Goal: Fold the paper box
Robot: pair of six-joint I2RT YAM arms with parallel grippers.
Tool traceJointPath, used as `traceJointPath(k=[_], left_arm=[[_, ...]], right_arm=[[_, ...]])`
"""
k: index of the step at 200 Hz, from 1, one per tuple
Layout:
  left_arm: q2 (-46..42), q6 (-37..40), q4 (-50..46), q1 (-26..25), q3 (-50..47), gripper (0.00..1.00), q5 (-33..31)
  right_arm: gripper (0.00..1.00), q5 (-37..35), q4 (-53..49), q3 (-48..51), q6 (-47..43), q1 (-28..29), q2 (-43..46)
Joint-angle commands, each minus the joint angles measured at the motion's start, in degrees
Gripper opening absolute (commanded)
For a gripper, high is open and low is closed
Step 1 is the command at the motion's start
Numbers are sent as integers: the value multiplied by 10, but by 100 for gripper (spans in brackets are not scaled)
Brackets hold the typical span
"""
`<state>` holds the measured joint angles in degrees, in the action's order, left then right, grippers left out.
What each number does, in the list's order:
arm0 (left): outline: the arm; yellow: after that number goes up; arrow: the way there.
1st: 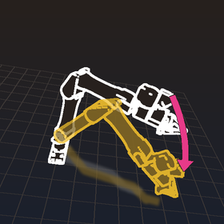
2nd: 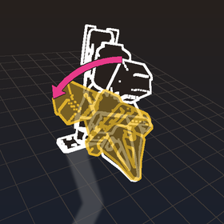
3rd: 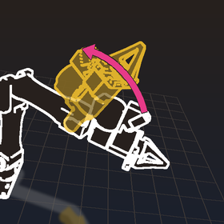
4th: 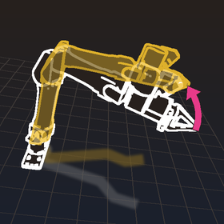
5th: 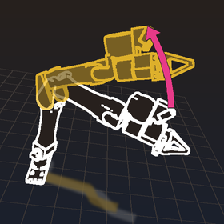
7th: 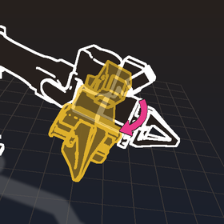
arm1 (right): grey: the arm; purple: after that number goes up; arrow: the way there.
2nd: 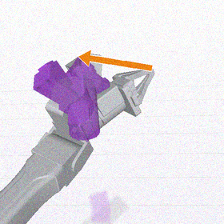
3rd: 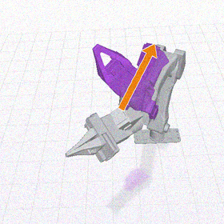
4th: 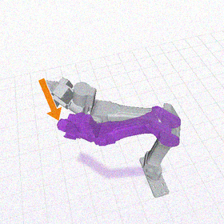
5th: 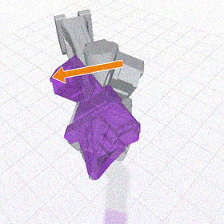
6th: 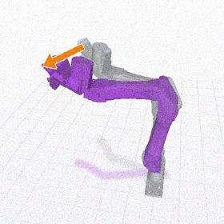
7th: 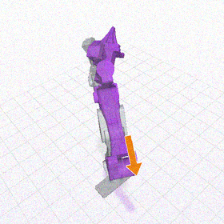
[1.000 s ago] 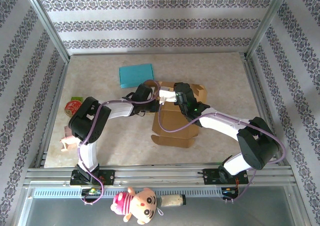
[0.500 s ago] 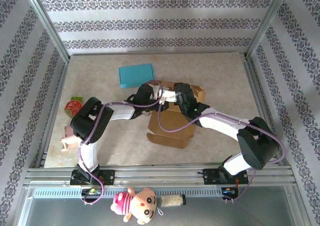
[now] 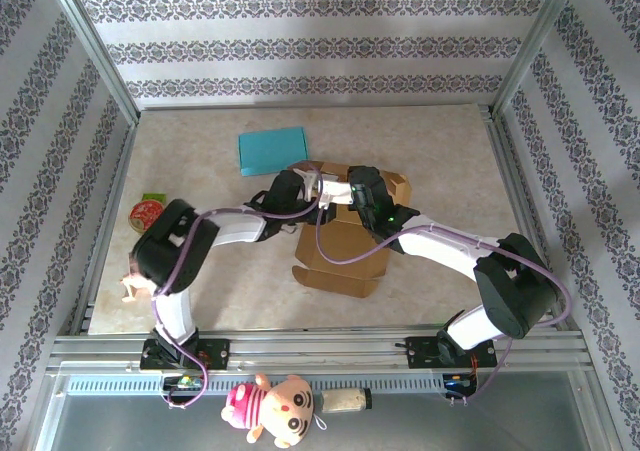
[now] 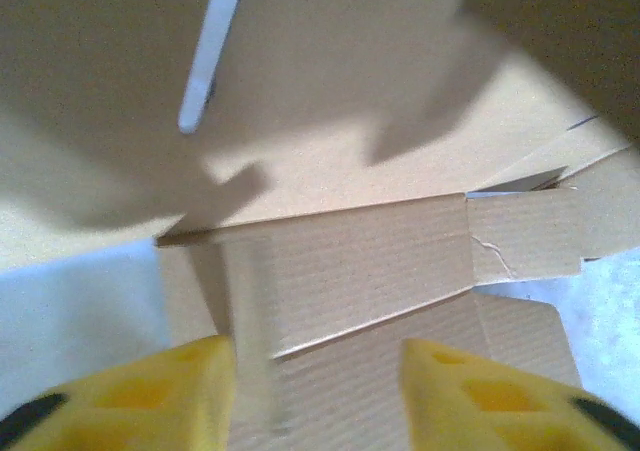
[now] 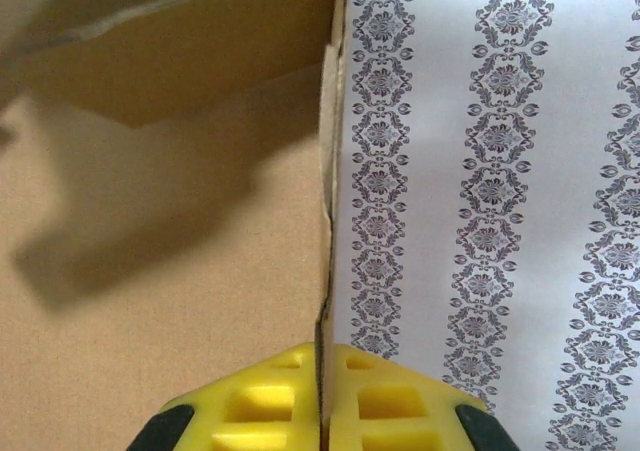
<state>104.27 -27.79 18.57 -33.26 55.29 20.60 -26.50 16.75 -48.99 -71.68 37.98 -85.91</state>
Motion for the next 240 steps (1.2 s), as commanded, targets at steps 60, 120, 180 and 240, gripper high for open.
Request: traceJointPath(k=[60,120,180,240], left_arm=[[-115,184,-204,149,25,64,-8],[-12,174,-170,181,76,60,197],[-63,93,-81,125,28,4,195],[-95,31,-69,30,3,5,71]], right_arm=[[7,9,11,-11,14,-2,8],[7,1,6,-16,19,-2,7],[7,-23,25,-21,21,1,-5],[7,-42,44,-24,19,2,-13]])
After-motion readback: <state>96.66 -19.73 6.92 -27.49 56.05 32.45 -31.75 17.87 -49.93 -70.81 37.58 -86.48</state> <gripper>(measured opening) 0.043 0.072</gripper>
